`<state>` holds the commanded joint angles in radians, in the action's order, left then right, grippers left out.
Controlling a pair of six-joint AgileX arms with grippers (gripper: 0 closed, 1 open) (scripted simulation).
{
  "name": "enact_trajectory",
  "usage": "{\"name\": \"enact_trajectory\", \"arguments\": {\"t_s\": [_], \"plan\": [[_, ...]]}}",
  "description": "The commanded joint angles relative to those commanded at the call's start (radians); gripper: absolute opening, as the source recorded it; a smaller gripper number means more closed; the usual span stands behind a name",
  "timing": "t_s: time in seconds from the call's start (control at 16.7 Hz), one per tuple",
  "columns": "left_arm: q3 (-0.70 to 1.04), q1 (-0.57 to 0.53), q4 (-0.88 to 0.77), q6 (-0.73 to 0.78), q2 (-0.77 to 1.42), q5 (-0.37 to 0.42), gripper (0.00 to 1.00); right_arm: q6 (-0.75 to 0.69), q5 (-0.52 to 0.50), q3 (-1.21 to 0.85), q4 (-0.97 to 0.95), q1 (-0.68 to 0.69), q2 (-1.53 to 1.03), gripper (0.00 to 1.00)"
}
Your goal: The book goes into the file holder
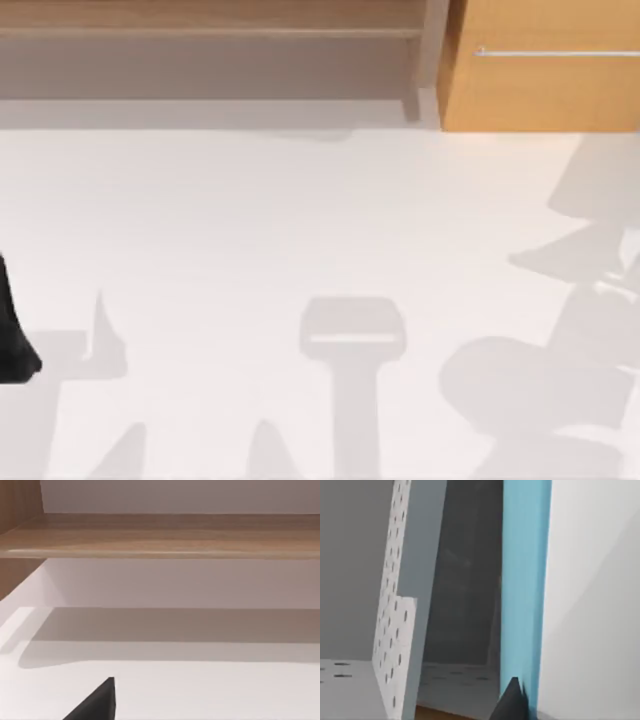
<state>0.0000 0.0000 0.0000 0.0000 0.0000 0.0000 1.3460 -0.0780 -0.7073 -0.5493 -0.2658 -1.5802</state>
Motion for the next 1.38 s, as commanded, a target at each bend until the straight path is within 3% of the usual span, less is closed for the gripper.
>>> {"name": "enact_trajectory", "arguments": {"t_s": [0.3, 0.54, 1.38], "plan": [[0.0, 0.0, 0.0, 0.0, 0.0, 0.0, 1.0, 0.074, 0.351, -0.11, -0.091, -0.177, -0.183, 0.0], [0.0, 0.0, 0.0, 0.0, 0.0, 0.0, 1.0, 0.102, 0.518, -0.179, -0.14, -0.247, -0.286, 0.0], [0.0, 0.0, 0.0, 0.0, 0.0, 0.0, 1.0, 0.118, 0.508, -0.299, -0.134, -0.22, -0.391, 0.0]]}}
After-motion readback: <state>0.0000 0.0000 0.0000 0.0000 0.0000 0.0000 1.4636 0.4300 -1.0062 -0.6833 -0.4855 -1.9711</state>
